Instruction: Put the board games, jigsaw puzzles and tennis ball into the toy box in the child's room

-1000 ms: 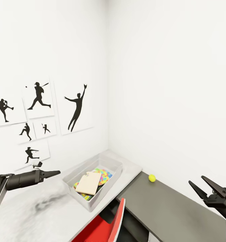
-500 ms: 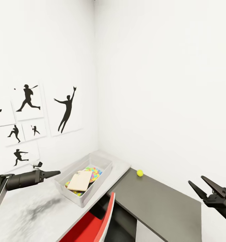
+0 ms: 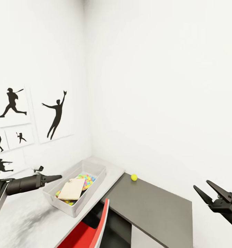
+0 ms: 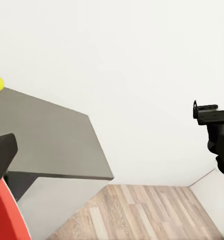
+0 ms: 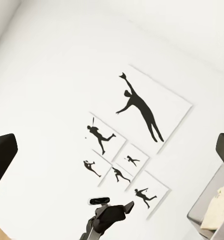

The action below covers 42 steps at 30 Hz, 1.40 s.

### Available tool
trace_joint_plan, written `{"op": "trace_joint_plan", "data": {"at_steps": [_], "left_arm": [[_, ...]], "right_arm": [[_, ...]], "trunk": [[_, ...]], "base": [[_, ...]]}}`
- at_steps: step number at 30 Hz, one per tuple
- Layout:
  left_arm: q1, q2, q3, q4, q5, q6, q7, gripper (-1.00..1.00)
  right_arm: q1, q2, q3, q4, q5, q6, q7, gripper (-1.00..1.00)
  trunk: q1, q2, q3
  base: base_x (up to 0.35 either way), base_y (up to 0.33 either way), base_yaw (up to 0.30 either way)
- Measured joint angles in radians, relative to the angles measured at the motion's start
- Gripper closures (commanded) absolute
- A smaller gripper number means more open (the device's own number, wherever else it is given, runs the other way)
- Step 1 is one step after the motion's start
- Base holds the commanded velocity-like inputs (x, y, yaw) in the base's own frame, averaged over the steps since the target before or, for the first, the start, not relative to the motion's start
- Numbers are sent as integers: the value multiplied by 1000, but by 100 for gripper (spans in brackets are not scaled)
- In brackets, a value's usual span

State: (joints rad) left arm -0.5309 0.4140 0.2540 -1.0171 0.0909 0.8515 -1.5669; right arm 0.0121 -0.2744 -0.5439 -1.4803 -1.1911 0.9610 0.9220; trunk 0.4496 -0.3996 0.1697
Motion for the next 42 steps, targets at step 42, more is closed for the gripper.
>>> {"op": "trace_joint_plan", "data": {"at_steps": [42], "left_arm": [[0,-4,-2,0,0,-2,0,-100]], "right_arm": [[0,-1,1,0,1,-40,-12,-100]], "trunk": [[0,0,21]], "base": [[0,0,-80]]}}
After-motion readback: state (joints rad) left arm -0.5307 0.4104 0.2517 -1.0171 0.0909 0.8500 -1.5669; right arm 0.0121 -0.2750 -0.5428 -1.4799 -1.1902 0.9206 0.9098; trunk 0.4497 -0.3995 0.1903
